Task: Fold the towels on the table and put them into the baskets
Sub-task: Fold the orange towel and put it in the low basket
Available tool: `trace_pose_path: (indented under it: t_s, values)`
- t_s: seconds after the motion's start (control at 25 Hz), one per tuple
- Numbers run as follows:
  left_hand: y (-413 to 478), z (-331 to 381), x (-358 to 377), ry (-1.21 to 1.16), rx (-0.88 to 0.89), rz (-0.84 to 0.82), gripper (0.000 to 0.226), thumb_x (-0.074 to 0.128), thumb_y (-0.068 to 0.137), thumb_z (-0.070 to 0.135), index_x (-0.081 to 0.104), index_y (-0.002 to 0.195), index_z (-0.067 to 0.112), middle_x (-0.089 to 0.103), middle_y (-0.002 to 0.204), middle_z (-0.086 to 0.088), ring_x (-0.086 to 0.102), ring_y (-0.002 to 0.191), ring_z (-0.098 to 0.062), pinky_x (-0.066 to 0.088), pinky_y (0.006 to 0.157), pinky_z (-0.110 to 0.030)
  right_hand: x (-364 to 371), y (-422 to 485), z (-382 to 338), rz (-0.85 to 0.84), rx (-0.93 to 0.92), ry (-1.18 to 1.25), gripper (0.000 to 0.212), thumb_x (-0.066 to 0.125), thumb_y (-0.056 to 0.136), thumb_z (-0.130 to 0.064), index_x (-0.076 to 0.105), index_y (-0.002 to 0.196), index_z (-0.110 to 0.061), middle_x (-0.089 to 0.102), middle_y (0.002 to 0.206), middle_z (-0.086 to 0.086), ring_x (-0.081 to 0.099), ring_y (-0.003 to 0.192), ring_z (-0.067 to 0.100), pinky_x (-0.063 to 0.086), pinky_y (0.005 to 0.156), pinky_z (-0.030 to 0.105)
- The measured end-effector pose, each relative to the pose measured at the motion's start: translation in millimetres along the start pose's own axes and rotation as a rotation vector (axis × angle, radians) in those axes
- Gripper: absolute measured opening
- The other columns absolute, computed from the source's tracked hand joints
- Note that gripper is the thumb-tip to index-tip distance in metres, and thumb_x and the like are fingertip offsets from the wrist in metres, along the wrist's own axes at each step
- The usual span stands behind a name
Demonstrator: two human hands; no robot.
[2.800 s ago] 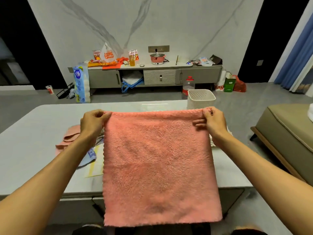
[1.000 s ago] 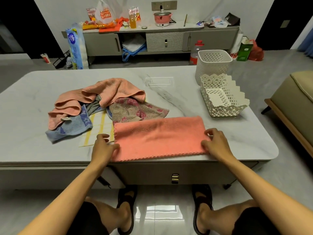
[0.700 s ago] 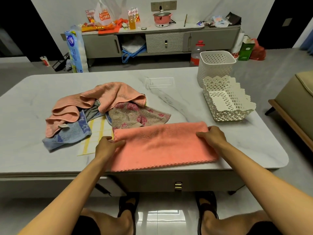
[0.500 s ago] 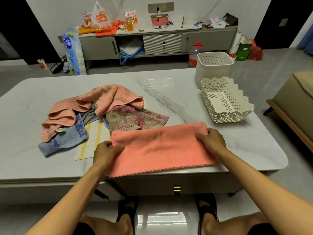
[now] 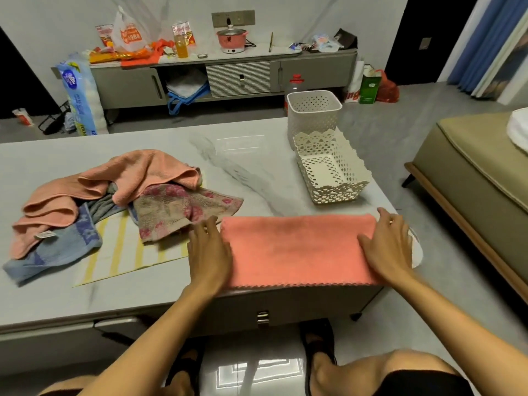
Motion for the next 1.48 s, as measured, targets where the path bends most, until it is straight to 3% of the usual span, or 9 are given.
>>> trace_pose_path:
  t_s: [0.16,0.28,0.6,0.76,0.88,1.04,1.2,1.36,1.48]
  values:
    - [0,65,44,0.148,0.483,-0.135,0.052,0.035,0.098,0.038,0.042,0.144,0.016,0.036,0.154,-0.010,0.029,0.144,-0.031,0.023,0.116,-0.041,40,-17,-75,-0.114,-0.553,-0.109,0.055,0.038,0.097,-0.046,0.041,0.145,-0.020,0.035,0.155,0.009,0.028,0.145,0.028,0.019,0.119,0.043]
    - [2,70,82,0.309,0.548,-0.348,0.068,0.011,0.095,0.064,0.014,0.155,0.032,0.009,0.164,0.001,0.001,0.152,-0.021,0.001,0.121,-0.040,74,-17,-81,-0.301,-0.590,-0.211,0.078,0.008,0.092,-0.069,0.021,0.155,-0.027,0.016,0.164,0.000,0.007,0.152,0.019,0.003,0.123,0.041]
    - [20,4,72,0.398,0.266,-0.308,0.080,0.003,0.087,0.078,0.003,0.155,0.035,-0.002,0.164,-0.003,-0.008,0.151,-0.026,-0.004,0.121,-0.048,53,14,15,-0.229,-0.209,-0.203,0.074,0.015,0.097,-0.066,0.007,0.158,-0.025,0.002,0.166,-0.001,-0.003,0.152,0.019,-0.002,0.122,0.041]
    - [19,5,50,0.458,0.257,-0.354,0.089,0.006,0.086,0.076,0.002,0.157,0.022,-0.010,0.163,-0.012,-0.017,0.149,-0.027,-0.007,0.121,-0.047,31,12,32,-0.208,-0.025,-0.009,0.077,0.036,0.098,-0.057,0.015,0.156,-0.012,0.019,0.163,0.010,0.017,0.150,0.026,0.016,0.120,0.043]
    - [14,54,49,0.347,0.475,-0.475,0.100,0.027,0.082,0.080,-0.007,0.156,0.022,-0.019,0.161,-0.006,-0.021,0.148,-0.024,-0.012,0.118,-0.040,10,17,36,-0.178,0.161,0.058,0.069,0.058,0.088,-0.047,0.038,0.145,-0.013,0.050,0.144,0.013,0.048,0.129,0.034,0.041,0.101,0.043]
    - [6,100,77,0.390,0.631,-0.725,0.118,0.053,0.074,0.078,-0.009,0.156,0.019,-0.014,0.163,-0.001,-0.015,0.150,-0.022,-0.005,0.121,-0.043,7,18,33,-0.342,0.338,0.181,0.041,0.069,0.077,-0.047,0.061,0.093,-0.011,0.070,0.099,0.012,0.065,0.082,0.028,0.052,0.076,0.038]
    - [11,98,94,0.463,0.619,-0.755,0.126,0.061,0.068,0.078,-0.009,0.156,0.020,-0.013,0.163,-0.001,-0.014,0.150,-0.022,-0.006,0.121,-0.046,-13,16,5,-0.428,0.398,0.624,0.035,0.072,0.082,-0.022,0.063,0.105,0.003,0.068,0.084,0.016,0.064,0.066,0.027,0.050,0.062,0.033]
    - [9,91,86,0.160,0.574,-0.742,0.120,0.072,0.069,0.066,0.004,0.157,0.021,-0.001,0.165,0.001,-0.005,0.151,-0.020,0.000,0.122,-0.044,-46,0,-78,-0.584,0.245,0.995,0.013,0.064,0.088,-0.007,0.062,0.100,-0.002,0.069,0.080,0.012,0.070,0.066,0.017,0.053,0.057,0.023]
    - [22,59,45,-0.580,0.126,-0.604,0.074,0.078,0.079,0.032,0.045,0.144,0.022,0.047,0.148,0.000,0.042,0.137,-0.015,0.031,0.116,-0.038,-42,-12,-139,-0.687,0.112,1.079,0.011,0.062,0.087,-0.002,0.059,0.097,-0.003,0.058,0.090,0.019,0.057,0.084,0.028,0.047,0.077,0.037]
Point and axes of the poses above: each hand's wrist, its own y-axis towards the middle knuckle, its own x-axis out of the palm, z = x × y, the point moved 5 cm from there along y, towards the middle knuckle
